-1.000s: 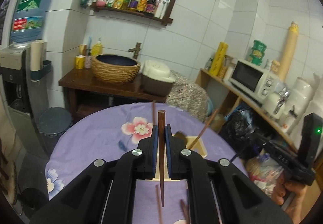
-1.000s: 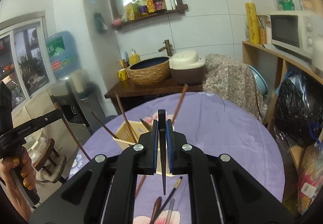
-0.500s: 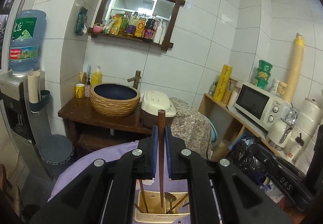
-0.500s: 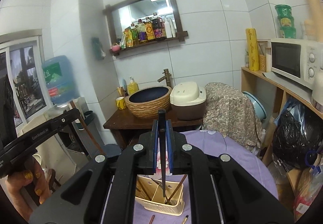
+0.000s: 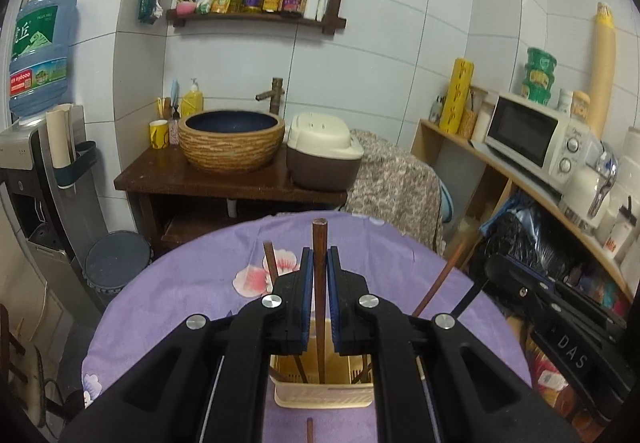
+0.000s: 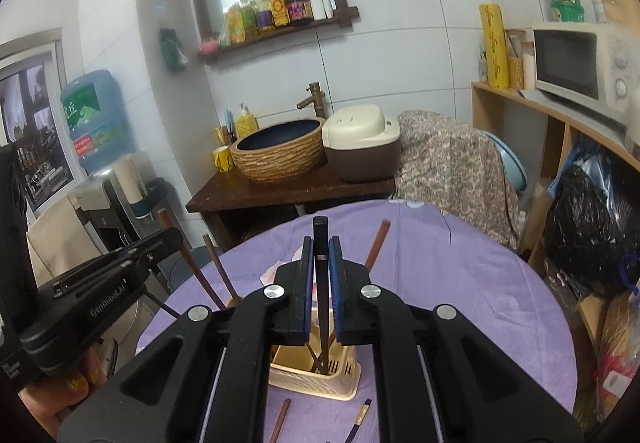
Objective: Organize utensils
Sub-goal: 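Lower the black chopstick into the holder and open the right gripper, then grasp a gold-tipped black chopstick with the right gripper while the left gripper moves over the last brown chopstick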
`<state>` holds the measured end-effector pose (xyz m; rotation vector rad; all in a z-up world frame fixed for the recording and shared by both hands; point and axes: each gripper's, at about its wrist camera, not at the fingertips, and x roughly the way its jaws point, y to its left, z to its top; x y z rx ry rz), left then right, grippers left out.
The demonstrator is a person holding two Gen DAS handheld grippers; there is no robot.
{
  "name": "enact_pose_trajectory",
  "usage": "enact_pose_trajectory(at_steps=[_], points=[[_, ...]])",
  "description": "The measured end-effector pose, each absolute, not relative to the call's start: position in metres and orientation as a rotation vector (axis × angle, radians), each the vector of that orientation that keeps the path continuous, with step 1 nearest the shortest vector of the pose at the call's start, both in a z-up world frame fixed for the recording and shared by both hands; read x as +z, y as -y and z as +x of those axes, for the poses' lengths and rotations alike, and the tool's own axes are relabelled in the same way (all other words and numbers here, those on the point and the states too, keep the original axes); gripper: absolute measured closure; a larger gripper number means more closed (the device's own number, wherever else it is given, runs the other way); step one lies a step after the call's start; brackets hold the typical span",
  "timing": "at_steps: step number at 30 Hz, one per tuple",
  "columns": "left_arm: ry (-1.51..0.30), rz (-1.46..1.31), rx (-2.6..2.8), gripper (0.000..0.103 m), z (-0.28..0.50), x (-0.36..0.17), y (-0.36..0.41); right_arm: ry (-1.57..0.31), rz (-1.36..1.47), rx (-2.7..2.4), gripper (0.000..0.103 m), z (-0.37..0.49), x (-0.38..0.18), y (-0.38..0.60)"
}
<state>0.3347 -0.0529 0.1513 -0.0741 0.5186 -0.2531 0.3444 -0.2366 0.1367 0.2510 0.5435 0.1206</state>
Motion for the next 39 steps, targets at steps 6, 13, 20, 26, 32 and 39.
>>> enact_pose_trajectory(at_steps=[6, 13, 20, 26, 32, 39], points=[[-0.568, -0.050, -0.265, 0.095, 0.340, 0.127, 0.059, -0.572, 0.262, 0.126, 0.095, 0.347, 0.116, 0.235], [-0.562, -0.023, -0.287, 0.095, 0.331, 0.121, 0.060, -0.543, 0.248, 0.121, 0.091, 0.341, 0.111, 0.235], [-0.491, 0.022, -0.307, 0.063, 0.303, 0.130, 0.061, -0.482, 0.273, 0.132, 0.044, 0.328, 0.112, 0.241], [-0.460, 0.000, -0.334, 0.035, 0.270, 0.130, 0.048, -0.443, 0.247, 0.092, 0.038, 0.301, 0.117, 0.247], [-0.449, 0.006, -0.301, 0.010, 0.232, 0.115, 0.033, -0.490, 0.225, 0.070, 0.037, 0.266, 0.101, 0.249], [-0.519, 0.039, -0.238, 0.005, 0.211, 0.066, 0.015, -0.582, 0.181, 0.040, 0.037, 0.233, 0.057, 0.245]])
